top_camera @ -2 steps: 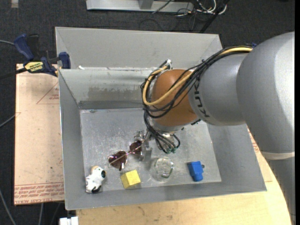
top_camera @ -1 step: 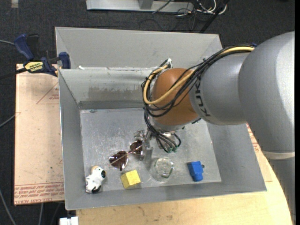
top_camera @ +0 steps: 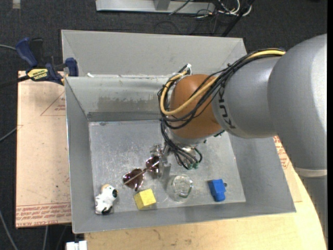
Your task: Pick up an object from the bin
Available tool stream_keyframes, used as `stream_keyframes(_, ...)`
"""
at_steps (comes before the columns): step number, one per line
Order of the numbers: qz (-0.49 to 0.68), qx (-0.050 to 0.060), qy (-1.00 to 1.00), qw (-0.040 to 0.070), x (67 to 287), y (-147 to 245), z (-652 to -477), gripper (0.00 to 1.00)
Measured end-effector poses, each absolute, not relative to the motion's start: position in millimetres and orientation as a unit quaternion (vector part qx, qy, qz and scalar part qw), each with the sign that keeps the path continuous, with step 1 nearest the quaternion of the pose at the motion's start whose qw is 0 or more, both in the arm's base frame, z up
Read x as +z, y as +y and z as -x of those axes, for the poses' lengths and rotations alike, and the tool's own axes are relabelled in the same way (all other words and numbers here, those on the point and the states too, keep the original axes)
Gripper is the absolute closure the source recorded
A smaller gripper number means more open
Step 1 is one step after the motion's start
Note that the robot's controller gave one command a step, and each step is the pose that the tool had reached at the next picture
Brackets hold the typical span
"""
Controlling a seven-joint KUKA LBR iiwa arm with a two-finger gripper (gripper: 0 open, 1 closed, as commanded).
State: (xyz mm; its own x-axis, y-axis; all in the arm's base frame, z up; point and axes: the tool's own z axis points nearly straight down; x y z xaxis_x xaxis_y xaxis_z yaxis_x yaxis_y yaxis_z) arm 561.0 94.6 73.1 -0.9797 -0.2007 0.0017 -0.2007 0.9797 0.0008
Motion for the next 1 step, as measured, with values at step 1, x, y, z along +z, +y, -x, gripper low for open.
stream_keyframes(1, -0.099, 0.0, -0.995, 0.004, 95.3, 94.5, -559.0, 1.0)
